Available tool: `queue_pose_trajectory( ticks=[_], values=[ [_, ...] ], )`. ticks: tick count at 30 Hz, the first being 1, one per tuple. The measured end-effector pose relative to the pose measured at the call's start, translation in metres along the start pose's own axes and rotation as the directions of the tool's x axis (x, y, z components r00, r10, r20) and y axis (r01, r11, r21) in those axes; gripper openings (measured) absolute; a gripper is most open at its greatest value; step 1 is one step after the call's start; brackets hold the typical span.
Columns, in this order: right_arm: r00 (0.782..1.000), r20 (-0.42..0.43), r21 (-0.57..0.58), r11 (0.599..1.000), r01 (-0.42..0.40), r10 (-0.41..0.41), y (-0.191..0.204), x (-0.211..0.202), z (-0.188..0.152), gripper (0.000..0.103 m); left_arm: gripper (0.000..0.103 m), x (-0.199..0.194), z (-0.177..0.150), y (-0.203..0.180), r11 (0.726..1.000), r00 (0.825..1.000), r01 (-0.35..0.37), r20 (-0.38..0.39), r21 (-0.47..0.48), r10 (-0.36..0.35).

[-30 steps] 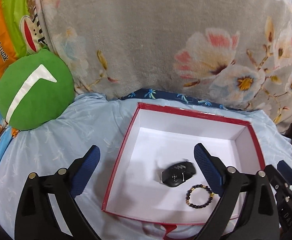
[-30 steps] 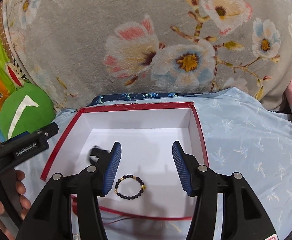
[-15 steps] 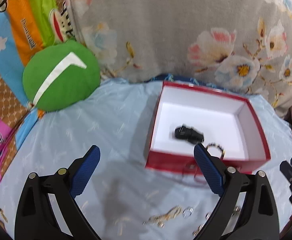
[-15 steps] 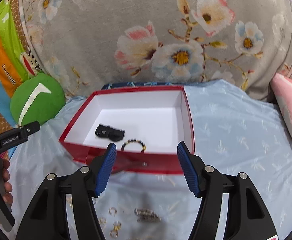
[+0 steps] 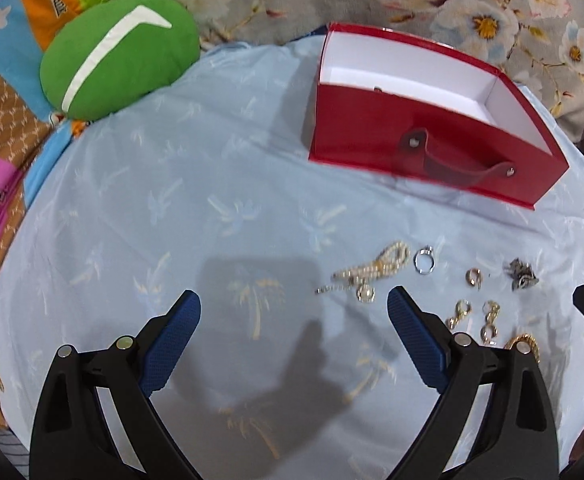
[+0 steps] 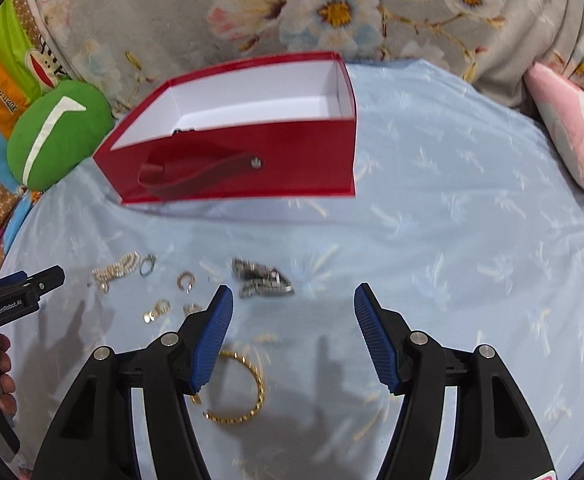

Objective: Organize jewelry
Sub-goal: 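Move both open tools back over the remaining jewelry, then grasp the silver metal watch with the right tool while the left tool grasps the pearl necklace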

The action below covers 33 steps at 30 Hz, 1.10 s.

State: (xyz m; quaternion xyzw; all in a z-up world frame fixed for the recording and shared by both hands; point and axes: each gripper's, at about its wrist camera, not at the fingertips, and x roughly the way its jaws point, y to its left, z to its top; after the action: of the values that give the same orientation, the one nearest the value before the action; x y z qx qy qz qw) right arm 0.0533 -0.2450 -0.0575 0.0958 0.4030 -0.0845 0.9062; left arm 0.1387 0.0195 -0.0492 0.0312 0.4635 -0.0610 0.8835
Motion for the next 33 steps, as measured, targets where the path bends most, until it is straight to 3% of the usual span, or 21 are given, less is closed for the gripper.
queue_pose_trajectory(
  ticks=[8, 17, 33],
  values=[
    [0.999, -0.04, -0.024, 1.0, -0.008, 0.007, 0.007, 0.016, -0.013, 0.062, 0.092, 0.013, -0.017, -0.002, 1.0, 0.998, 0.031, -0.048, 0.001, -0.031],
    [0.998, -0.055, -0.026, 0.999, -0.027, 0.026, 0.012, 0.032, -0.006, 0.061, 0.09, 0.032, -0.004, -0.01, 0.999, 0.997, 0.053, -0.062, 0.012, -0.052],
    [0.995, -0.093, -0.028, 0.999, -0.031, 0.028, 0.017, 0.071, 0.012, 0.061, 0.073, 0.061, 0.011, -0.025, 0.997, 0.994, 0.067, -0.085, 0.032, -0.064]
  ],
)
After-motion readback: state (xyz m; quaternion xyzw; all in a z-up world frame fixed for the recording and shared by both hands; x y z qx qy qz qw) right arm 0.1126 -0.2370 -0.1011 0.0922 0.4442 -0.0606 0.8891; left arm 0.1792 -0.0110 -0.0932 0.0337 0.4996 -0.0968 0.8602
